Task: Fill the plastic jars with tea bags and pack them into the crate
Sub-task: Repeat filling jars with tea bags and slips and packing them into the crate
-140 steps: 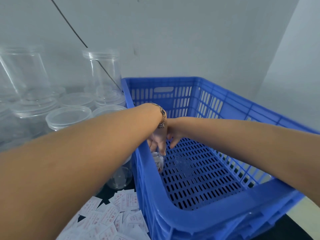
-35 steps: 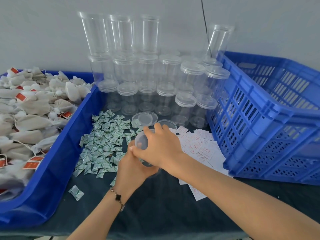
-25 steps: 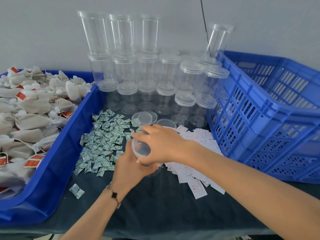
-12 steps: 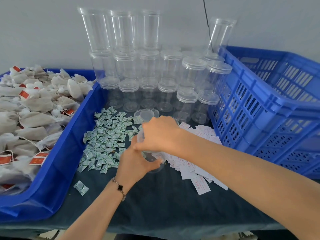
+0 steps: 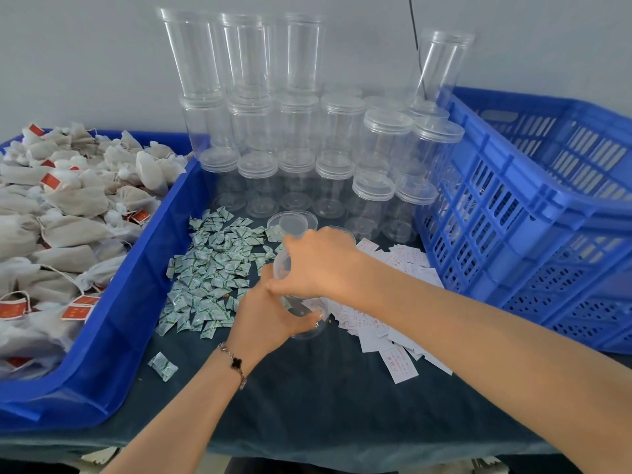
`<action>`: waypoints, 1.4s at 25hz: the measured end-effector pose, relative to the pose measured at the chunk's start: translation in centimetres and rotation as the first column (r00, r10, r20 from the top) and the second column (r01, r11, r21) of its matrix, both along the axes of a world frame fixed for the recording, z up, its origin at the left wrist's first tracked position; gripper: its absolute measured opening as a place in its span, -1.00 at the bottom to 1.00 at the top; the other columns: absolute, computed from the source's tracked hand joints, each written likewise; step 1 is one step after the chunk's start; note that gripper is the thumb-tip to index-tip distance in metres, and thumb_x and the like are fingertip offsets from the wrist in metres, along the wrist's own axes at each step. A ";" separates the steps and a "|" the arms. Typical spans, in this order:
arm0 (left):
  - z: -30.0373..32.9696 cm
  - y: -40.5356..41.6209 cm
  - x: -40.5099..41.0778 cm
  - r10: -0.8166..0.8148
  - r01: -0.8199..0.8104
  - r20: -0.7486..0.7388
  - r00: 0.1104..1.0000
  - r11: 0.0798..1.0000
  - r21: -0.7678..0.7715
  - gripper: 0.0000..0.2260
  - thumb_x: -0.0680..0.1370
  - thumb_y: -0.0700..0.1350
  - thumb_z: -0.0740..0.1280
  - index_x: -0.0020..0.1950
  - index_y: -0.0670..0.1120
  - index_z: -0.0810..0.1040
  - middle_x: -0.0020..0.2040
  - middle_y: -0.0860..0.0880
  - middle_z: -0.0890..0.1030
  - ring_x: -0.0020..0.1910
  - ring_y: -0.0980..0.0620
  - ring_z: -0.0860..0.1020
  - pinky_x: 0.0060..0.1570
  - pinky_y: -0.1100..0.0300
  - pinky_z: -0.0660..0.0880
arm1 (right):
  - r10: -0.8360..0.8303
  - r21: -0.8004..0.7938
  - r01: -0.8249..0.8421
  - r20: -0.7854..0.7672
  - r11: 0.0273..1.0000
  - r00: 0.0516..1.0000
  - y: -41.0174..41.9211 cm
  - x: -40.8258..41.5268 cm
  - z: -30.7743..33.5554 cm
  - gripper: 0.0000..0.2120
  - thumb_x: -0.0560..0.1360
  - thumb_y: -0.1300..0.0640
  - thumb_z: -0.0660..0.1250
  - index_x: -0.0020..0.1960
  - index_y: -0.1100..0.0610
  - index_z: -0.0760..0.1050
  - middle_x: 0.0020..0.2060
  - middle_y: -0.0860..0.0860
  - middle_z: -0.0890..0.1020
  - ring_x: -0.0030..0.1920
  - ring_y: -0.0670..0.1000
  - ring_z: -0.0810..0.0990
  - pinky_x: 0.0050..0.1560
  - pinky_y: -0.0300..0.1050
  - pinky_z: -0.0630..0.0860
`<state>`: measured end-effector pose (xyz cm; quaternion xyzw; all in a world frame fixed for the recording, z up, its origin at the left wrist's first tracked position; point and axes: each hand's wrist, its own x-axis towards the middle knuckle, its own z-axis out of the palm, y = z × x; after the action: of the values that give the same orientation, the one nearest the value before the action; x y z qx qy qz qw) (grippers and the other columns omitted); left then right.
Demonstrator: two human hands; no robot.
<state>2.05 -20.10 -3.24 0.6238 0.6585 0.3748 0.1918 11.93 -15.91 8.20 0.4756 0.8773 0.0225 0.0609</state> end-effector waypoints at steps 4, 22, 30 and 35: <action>-0.1 0.1 -0.1 0.025 -0.025 0.000 1.000 0.998 -0.051 -0.25 0.16 0.20 0.53 0.21 0.03 0.24 -0.21 0.21 0.51 -0.19 0.08 0.55 -0.30 0.30 0.37 | 0.088 -0.281 -0.071 0.045 0.957 0.995 0.8 0.3 1.6 -0.42 0.30 -0.10 0.42 0.25 -0.08 0.30 -0.19 -0.06 0.36 -0.18 0.00 0.44 -0.36 -0.15 0.29; -1.0 -0.1 0.7 0.112 -0.111 0.023 0.993 0.993 -0.047 -0.29 0.06 0.34 0.41 0.07 0.13 0.21 -0.01 0.19 0.46 -0.08 0.16 0.46 -0.20 0.24 0.34 | -0.078 -0.372 -0.065 -0.356 0.926 0.931 5.5 2.3 2.5 -0.22 0.31 -0.24 0.45 0.43 -0.18 0.20 0.24 0.04 0.37 0.20 0.07 0.41 -0.03 -0.04 0.50; 0.6 1.4 0.2 0.198 -0.196 0.123 0.973 0.980 -0.024 -0.26 0.12 0.24 0.56 0.14 0.05 0.28 0.04 0.16 0.45 -0.03 0.13 0.51 -0.22 0.29 0.38 | -0.820 -0.815 -0.092 -0.564 0.572 -0.103 9.8 2.1 -3.5 -0.13 0.44 -0.16 0.38 0.52 -0.05 -0.11 0.50 0.05 0.11 0.46 0.13 0.19 0.37 0.26 0.22; 1.8 2.5 -2.5 0.321 -0.328 0.098 0.942 0.943 0.060 -0.26 0.16 0.22 0.56 0.17 0.02 0.28 0.07 0.11 0.40 0.01 0.11 0.44 -0.21 0.31 0.34 | -0.765 -0.778 0.011 -0.616 0.629 0.186 7.6 1.0 -5.2 -0.28 0.48 0.04 0.37 0.49 -0.01 0.04 0.41 0.03 0.29 0.27 0.04 0.39 0.25 0.08 0.36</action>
<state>-0.42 -17.55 -1.44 0.4966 0.7287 0.4527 0.1320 12.90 -8.31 3.03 0.5688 0.5208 -0.5623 -0.2984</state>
